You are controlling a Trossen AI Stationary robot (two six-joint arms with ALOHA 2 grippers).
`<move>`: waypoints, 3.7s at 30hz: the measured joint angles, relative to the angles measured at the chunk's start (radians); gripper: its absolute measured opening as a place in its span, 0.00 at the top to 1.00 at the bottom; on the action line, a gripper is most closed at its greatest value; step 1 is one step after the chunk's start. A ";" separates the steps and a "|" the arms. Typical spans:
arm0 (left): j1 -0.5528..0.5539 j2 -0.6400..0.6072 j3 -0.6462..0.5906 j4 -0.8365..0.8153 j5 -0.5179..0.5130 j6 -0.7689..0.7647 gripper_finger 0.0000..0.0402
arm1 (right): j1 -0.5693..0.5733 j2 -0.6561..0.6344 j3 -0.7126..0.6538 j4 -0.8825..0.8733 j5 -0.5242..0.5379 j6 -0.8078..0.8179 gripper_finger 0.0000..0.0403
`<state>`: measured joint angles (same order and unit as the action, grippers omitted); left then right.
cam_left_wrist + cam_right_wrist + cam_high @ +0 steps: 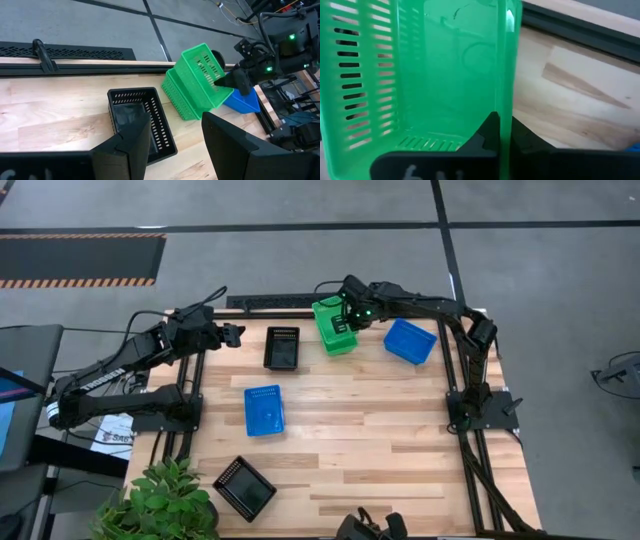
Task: Stack baskets by color
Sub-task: Stack the green bin on the stacked green bin, then stack the blue bin on the stacked blue bin
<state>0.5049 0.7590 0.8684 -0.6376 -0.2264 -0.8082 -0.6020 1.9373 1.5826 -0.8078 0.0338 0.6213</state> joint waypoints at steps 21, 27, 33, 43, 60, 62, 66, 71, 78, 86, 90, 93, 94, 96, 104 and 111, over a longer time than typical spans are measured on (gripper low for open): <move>0.000 0.000 0.000 0.000 0.000 0.000 0.59 | 0.007 0.000 0.000 -0.022 0.027 0.009 0.89; 0.000 0.000 0.000 0.000 0.000 0.000 0.59 | 0.014 0.000 0.000 -0.022 0.025 0.009 0.83; 0.000 0.000 0.000 0.000 -0.002 0.025 0.59 | 0.042 0.000 0.000 -0.018 0.023 0.003 0.81; 0.000 0.000 0.000 0.000 0.002 0.026 0.59 | 0.052 0.000 0.000 0.000 0.023 0.014 0.96; 0.000 0.000 0.000 0.000 0.003 0.026 0.59 | 0.052 0.000 0.000 0.002 0.016 -0.028 0.82; 0.000 0.000 0.000 0.000 0.003 0.026 0.59 | 0.052 0.000 0.000 0.002 0.016 -0.030 0.81; 0.000 0.000 0.000 0.000 0.003 0.026 0.59 | 0.052 0.000 0.000 0.005 0.016 -0.054 0.77; 0.000 0.000 0.000 0.000 0.003 0.026 0.59 | 0.049 0.000 0.000 0.012 0.003 -0.087 0.66; 0.000 0.000 0.000 0.000 0.003 0.026 0.59 | 0.026 0.000 0.000 0.027 -0.059 -0.099 0.47; 0.000 0.000 0.000 0.000 0.003 0.027 0.59 | 0.009 0.000 0.000 0.038 -0.008 -0.100 0.45; 0.000 0.000 0.000 0.000 0.003 0.027 0.59 | 0.007 0.000 0.000 0.032 -0.047 -0.103 0.47; 0.000 0.000 0.000 -0.004 0.026 0.041 0.59 | 0.035 0.000 0.000 0.004 -0.145 -0.142 0.47; 0.000 0.000 0.000 -0.010 0.063 0.070 0.59 | 0.053 0.000 0.000 -0.018 -0.166 -0.167 0.47; 0.000 0.000 0.000 -0.037 0.179 0.134 0.59 | 0.096 0.000 0.000 -0.079 -0.191 -0.216 0.47; -0.063 0.026 0.000 -0.347 0.384 0.096 0.59 | 0.271 0.000 -0.001 -0.273 -0.148 -0.276 0.48; -0.236 0.105 -0.002 -0.592 0.247 -0.132 0.59 | 0.389 0.000 -0.001 -0.283 -0.131 -0.234 0.49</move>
<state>0.2685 0.8643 0.8661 -1.2293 0.0208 -0.9399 -0.2127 1.9373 1.5818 -1.0903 -0.0970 0.3870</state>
